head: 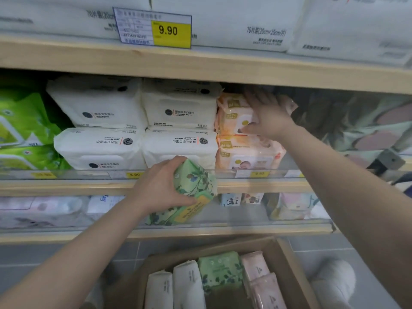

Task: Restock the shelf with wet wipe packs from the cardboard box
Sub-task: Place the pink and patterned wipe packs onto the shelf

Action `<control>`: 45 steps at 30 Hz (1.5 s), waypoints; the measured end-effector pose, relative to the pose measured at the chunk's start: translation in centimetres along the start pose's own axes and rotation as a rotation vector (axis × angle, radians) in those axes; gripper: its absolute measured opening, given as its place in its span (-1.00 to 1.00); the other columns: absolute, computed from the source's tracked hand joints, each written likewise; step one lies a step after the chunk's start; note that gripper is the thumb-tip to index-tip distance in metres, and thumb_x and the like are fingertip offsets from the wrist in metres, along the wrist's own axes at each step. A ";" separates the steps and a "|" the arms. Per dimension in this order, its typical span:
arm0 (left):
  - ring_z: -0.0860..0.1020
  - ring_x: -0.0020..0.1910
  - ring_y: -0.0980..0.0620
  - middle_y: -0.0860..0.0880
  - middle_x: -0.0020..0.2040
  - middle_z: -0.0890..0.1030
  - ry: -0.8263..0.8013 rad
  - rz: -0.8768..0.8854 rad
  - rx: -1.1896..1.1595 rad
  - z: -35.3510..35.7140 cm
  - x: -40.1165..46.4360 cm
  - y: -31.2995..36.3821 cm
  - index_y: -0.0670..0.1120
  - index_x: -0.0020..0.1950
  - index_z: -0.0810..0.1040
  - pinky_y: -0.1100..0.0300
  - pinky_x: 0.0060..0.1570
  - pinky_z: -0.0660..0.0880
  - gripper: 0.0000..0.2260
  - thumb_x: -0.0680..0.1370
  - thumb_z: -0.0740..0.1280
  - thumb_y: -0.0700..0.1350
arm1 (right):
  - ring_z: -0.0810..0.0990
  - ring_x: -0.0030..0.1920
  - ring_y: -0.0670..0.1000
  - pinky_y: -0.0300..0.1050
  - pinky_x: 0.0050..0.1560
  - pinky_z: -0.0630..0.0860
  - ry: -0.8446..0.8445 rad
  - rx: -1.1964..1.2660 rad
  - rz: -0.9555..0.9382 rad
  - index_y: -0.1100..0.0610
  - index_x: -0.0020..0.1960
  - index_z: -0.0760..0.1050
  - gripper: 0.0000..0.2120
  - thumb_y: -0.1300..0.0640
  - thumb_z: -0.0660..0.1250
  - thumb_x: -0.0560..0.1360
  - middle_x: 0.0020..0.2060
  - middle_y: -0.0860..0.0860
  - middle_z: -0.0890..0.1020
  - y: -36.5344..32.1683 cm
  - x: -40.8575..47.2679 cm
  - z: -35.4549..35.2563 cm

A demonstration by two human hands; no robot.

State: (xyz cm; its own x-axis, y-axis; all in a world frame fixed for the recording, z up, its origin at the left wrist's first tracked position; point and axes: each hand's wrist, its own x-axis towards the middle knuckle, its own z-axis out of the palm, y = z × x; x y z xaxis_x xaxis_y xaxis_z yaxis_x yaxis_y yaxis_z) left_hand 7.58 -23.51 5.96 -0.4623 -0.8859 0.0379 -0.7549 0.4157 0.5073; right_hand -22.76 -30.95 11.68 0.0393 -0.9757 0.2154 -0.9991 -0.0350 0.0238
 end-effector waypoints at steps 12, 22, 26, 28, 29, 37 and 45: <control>0.50 0.02 0.16 0.21 0.05 0.51 -0.091 0.000 -0.244 0.3 -1.7 3.1 0.12 0.34 0.34 0.26 -0.08 0.41 -0.20 0.17 0.59 0.13 | -0.03 0.51 -0.09 -0.11 0.46 -0.07 -0.160 0.562 -0.179 -0.03 0.54 0.05 0.04 -0.30 0.48 0.23 0.52 -0.11 0.05 -5.4 -16.5 1.6; 0.49 0.16 0.18 0.05 0.21 0.51 -0.195 -0.051 -0.614 3.0 -4.1 8.5 0.24 0.24 0.39 0.15 0.11 0.50 -0.27 0.11 0.52 0.30 | 0.64 0.06 0.09 0.07 0.05 0.60 -0.214 1.531 0.445 0.06 0.20 0.39 -0.45 0.32 0.52 0.31 0.06 0.06 0.63 -5.9 -25.1 1.0; 0.48 0.18 0.17 0.04 0.25 0.49 -0.250 -0.081 -0.690 3.5 -5.1 9.1 0.13 0.31 0.38 0.21 0.09 0.48 -0.26 0.20 0.51 0.26 | 0.66 0.04 0.16 0.18 0.08 0.58 -0.180 1.672 0.573 0.09 0.17 0.36 -0.44 0.25 0.53 0.26 0.07 0.17 0.64 -4.8 -26.4 0.7; 0.47 0.26 0.04 0.04 0.30 0.47 -0.246 -0.155 -0.719 4.2 -6.1 9.0 0.09 0.37 0.34 0.01 0.22 0.47 -0.11 0.09 0.50 0.31 | 0.65 0.05 0.17 0.22 0.10 0.56 -0.151 1.740 0.636 0.14 0.21 0.34 -0.41 0.23 0.52 0.26 0.09 0.19 0.63 -4.2 -27.0 0.7; 0.48 0.26 0.01 0.03 0.31 0.46 -0.243 -0.201 -0.759 4.8 -6.6 8.9 0.08 0.39 0.31 -0.04 0.22 0.47 -0.04 0.05 0.51 0.31 | 0.65 0.06 0.17 0.22 0.11 0.56 -0.138 1.781 0.666 0.17 0.24 0.33 -0.40 0.23 0.51 0.29 0.09 0.19 0.64 -4.1 -27.2 0.7; 0.55 0.06 0.13 0.09 0.15 0.56 -0.155 -0.210 -0.722 7.8 -7.0 10.1 0.08 0.26 0.35 0.14 0.09 0.49 -0.29 0.20 0.58 0.14 | 0.57 0.19 0.08 0.10 0.26 0.48 -0.324 1.633 0.726 0.18 0.38 0.28 -0.16 -0.03 0.57 0.23 0.20 0.10 0.58 -2.8 -28.6 1.3; 0.56 0.04 0.20 0.18 0.07 0.56 -0.203 -0.010 -0.463 7.6 -4.7 11.8 0.12 0.25 0.33 0.13 0.10 0.52 -0.20 0.09 0.59 0.19 | 0.03 0.51 -0.02 0.18 0.49 -0.03 -0.270 0.403 0.001 -0.05 0.54 -0.06 0.16 -0.08 0.59 0.16 0.52 -0.06 0.09 0.2 -24.7 -1.0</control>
State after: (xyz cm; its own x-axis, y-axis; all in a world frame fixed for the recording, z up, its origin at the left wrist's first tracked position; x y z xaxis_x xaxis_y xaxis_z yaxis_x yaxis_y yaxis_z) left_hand -2.70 -12.87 5.24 -0.5720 -0.8124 -0.1135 -0.4951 0.2317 0.8374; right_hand -23.92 -6.65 7.30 0.0865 -0.9952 -0.0469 -0.9278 -0.0633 -0.3676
